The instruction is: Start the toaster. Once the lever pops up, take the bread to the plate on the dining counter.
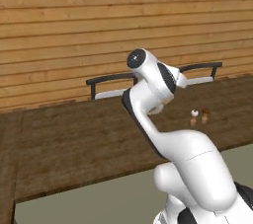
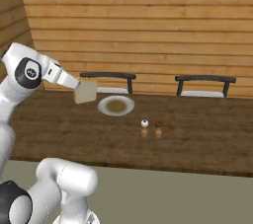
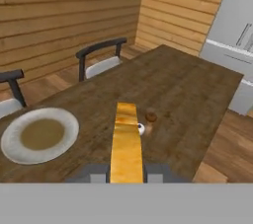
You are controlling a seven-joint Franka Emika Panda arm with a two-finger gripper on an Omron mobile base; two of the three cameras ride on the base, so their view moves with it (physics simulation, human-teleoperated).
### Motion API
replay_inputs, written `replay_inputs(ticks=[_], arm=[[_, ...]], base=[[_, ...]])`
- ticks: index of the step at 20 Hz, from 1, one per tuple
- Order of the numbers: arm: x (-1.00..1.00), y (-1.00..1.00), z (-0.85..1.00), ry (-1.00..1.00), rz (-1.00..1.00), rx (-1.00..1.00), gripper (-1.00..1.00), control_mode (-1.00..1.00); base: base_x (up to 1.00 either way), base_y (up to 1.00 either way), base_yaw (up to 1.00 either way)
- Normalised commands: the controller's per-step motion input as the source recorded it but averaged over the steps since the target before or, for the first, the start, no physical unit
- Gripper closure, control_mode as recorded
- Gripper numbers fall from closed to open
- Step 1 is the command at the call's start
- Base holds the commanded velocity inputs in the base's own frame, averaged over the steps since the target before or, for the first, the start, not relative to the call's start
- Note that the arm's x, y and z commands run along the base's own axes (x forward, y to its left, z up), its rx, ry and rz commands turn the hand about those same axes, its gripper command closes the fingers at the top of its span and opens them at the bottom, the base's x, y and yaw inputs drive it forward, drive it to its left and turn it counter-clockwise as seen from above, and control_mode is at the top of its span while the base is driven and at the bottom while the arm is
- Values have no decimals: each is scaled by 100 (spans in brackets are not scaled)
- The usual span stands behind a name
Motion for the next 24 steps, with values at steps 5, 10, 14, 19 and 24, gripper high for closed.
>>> replay_inputs(ticks=[5, 10, 14, 19, 24], arm=[[64, -18, -29, 15, 2, -6, 100, -100], [68, -7, -34, 21, 12, -8, 100, -100], [69, -6, -37, 23, 16, -9, 100, -100], [55, -16, -44, 16, 15, -8, 100, -100], [42, -27, -41, 13, 10, -8, 100, -100]], base=[[0, 0, 0], [0, 0, 0], [0, 0, 0], [0, 0, 0], [0, 0, 0]])
